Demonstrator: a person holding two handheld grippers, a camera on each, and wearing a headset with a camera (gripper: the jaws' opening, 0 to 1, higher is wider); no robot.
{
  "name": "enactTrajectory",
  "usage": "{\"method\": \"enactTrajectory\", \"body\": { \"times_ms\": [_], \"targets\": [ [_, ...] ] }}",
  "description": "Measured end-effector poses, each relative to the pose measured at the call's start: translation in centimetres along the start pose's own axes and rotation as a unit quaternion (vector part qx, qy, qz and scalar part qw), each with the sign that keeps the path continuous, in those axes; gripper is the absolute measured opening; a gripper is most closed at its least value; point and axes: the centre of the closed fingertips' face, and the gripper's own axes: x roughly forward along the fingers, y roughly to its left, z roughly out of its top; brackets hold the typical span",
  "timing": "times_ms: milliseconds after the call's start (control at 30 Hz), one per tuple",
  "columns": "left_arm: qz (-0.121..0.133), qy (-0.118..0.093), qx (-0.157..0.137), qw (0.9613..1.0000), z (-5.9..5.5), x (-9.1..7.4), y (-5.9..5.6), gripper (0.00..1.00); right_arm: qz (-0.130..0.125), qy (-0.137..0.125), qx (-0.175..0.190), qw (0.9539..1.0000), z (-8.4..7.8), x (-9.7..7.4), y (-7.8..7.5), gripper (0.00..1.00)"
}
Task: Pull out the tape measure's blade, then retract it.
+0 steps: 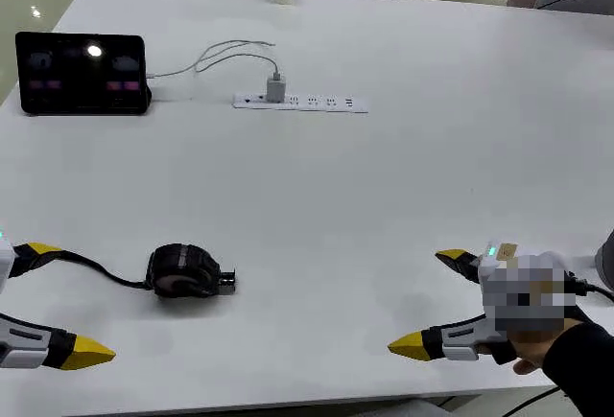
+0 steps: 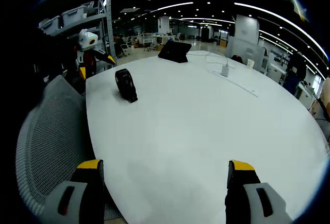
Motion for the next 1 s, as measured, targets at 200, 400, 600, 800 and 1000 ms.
{"method": "enactTrajectory", "body": {
  "times_ms": [200,400,600,800,1000],
  "targets": [
    [-0.016,0.014,0.028,0.9994,0.8,0.8,0.0,0.99,0.048,-0.028,0.032,0.9979,2.5,1.0,1.5,0.99],
    [-0.029,0.026,0.063,0.9972,2.0,1.4,0.1,0.98,0.057,-0.023,0.008,0.9981,3.6,1.6,1.8,0.99],
    [-0.042,0.038,0.102,0.9932,3.4,2.0,0.2,0.97,0.063,-0.023,-0.022,0.9975,4.4,2.5,2.0,0.99],
    [-0.052,0.045,0.131,0.989,4.9,3.0,0.2,0.94,0.072,-0.016,-0.053,0.9959,4.8,3.3,2.3,0.99],
    [-0.059,0.059,0.159,0.9838,6.0,4.2,-0.1,0.86,0.08,-0.018,-0.073,0.9939,5.7,3.9,2.3,0.99]
  ]
}}
